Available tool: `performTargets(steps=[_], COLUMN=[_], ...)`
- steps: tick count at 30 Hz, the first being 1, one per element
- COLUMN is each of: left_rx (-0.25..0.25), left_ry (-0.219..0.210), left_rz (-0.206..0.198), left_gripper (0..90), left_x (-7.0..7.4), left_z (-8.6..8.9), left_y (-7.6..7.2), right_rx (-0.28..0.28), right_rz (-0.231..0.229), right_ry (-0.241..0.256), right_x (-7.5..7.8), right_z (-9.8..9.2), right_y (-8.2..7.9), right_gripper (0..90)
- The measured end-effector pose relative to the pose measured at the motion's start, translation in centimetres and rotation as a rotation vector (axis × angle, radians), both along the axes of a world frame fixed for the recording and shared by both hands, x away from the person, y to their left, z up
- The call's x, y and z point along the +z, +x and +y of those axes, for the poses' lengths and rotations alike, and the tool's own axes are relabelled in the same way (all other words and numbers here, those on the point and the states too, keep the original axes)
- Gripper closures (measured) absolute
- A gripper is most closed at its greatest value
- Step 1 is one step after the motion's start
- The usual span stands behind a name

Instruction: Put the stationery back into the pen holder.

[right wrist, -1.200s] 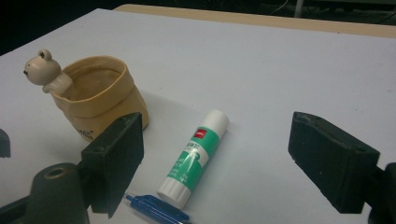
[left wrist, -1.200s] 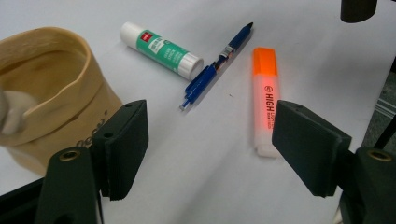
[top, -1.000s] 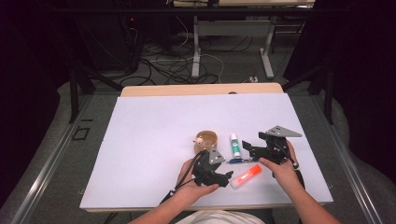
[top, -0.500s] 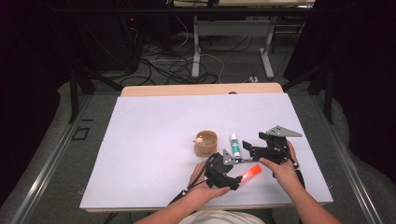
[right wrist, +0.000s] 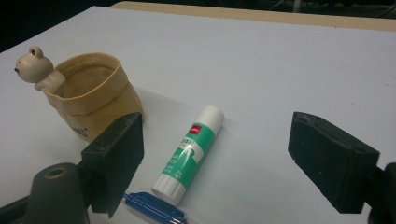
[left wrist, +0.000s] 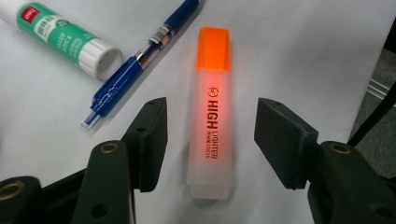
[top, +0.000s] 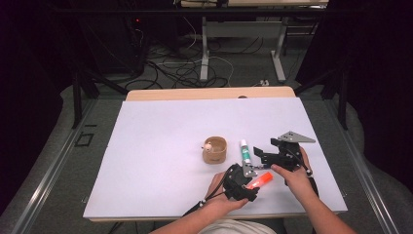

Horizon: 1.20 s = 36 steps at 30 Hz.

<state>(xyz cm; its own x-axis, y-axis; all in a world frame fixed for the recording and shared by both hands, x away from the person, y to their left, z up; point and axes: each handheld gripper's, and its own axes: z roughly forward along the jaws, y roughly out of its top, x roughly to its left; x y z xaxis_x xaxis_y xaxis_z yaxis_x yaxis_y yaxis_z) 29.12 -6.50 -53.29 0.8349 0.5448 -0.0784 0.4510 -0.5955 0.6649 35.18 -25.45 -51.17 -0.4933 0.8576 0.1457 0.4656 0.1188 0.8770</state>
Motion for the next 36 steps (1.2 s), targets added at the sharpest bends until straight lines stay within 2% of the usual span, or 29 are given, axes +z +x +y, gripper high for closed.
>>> performTargets(steps=[7,19,24,36], left_rx=[-0.013,-0.007,-0.013,-0.029], left_ry=[0.037,0.061,0.077,0.088], left_rz=[0.012,0.025,0.009,-0.011], left_gripper=[48.5,54.4,56.1,62.2], left_x=[-0.6,-1.3,-1.5,-1.6], left_z=[-0.7,-0.5,-0.6,-0.5], left_y=[-0.4,-0.2,-0.2,-0.3], right_rx=[0.002,-0.001,0.001,0.002], right_rz=[0.000,0.003,0.005,0.006], right_ry=[-0.002,0.003,0.002,0.003], right_x=[0.0,0.0,0.0,-0.1], right_z=[-0.1,-0.1,-0.1,-0.1], right_y=[0.0,0.0,0.1,0.1], right_gripper=[17.9,18.0,18.1,18.2])
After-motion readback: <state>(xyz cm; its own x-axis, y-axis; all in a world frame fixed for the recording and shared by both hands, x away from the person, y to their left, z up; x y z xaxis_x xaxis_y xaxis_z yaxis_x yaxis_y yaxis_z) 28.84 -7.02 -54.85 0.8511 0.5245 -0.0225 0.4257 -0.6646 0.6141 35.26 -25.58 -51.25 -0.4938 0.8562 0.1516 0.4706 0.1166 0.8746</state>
